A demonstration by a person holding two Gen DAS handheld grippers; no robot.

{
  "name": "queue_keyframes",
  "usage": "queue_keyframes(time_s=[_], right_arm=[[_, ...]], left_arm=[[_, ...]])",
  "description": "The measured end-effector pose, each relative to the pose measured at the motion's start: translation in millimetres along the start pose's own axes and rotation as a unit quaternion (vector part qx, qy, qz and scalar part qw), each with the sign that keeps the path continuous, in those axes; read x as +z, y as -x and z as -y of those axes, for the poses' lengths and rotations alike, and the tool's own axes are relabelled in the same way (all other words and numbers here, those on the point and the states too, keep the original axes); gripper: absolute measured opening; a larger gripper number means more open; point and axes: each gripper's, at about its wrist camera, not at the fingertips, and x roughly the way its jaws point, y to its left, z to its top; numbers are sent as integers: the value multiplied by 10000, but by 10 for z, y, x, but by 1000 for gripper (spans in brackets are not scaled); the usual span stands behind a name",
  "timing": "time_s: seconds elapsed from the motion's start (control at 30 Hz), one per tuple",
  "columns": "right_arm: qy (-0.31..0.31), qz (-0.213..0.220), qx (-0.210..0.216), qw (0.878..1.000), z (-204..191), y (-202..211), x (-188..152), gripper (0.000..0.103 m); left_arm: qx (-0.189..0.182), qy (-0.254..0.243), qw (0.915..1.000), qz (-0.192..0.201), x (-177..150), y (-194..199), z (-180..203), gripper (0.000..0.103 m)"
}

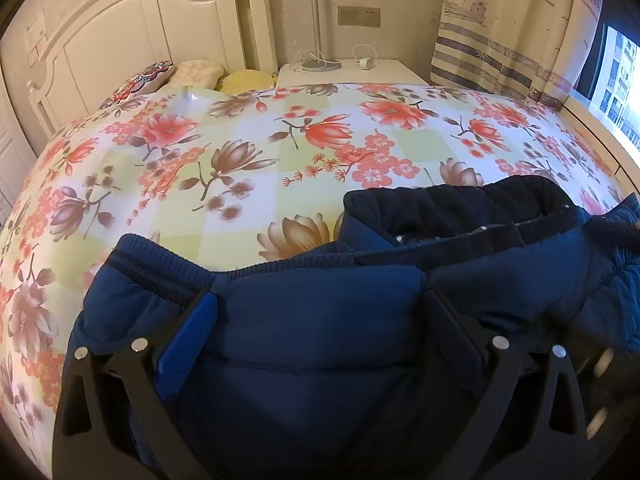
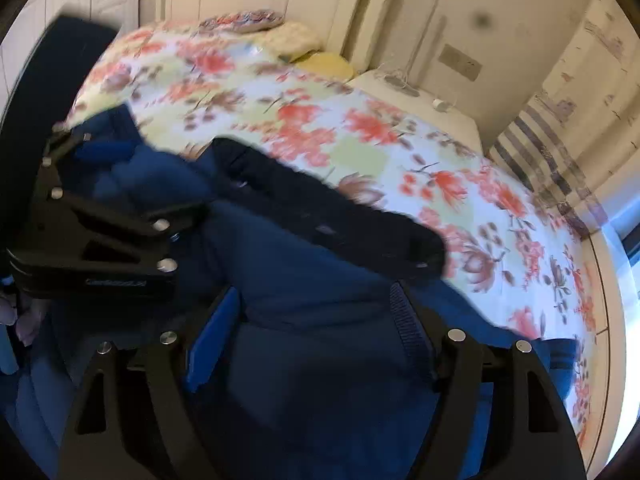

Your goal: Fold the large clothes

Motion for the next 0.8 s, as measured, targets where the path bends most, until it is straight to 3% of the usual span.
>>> queue_keyframes(time_s=[0.1,0.23,0.27,0.3,0.37,0.47,0.53,0.6,0.7,0.77,0.8], right_arm=[[-483,90,-626,9968,340,81,-124,70],[-1646,-166,-1237,9784,1153,30,-483,75],[-1864,-302,-1084,9760,1303,-62,-584,79],[-2217,-418,-566,9726,1446,-169,-683,83],[-2615,-417,-110,9642,1578,-249,-779,83],[-2487,-395,-240,9675,1509,-254,-760,83],[-2426,-404,-322,9688,1473,-238,-774,83],[-2440,-406,-309,9684,1473,-241,-787,84],[-2464,-409,-300,9678,1454,-249,-793,84],[-2475,-407,-294,9676,1460,-244,-796,84],[-2484,-405,-293,9674,1478,-242,-802,85]], left_arm=[[-27,21,10000,-5,2,-4,-10,101],[-23,19,10000,2,-1,0,-7,101],[-24,17,10000,-2,-1,1,-5,101],[1,-3,10000,-3,4,2,6,101],[74,-59,10000,-17,6,5,22,101],[405,-142,9991,-63,38,79,103,101],[641,-260,9975,176,52,256,246,100],[245,-531,9972,467,47,466,453,100],[82,-1236,9899,685,-37,581,811,101],[99,-1681,9847,459,-129,415,972,101],[-74,-1576,9872,234,-130,309,940,101]])
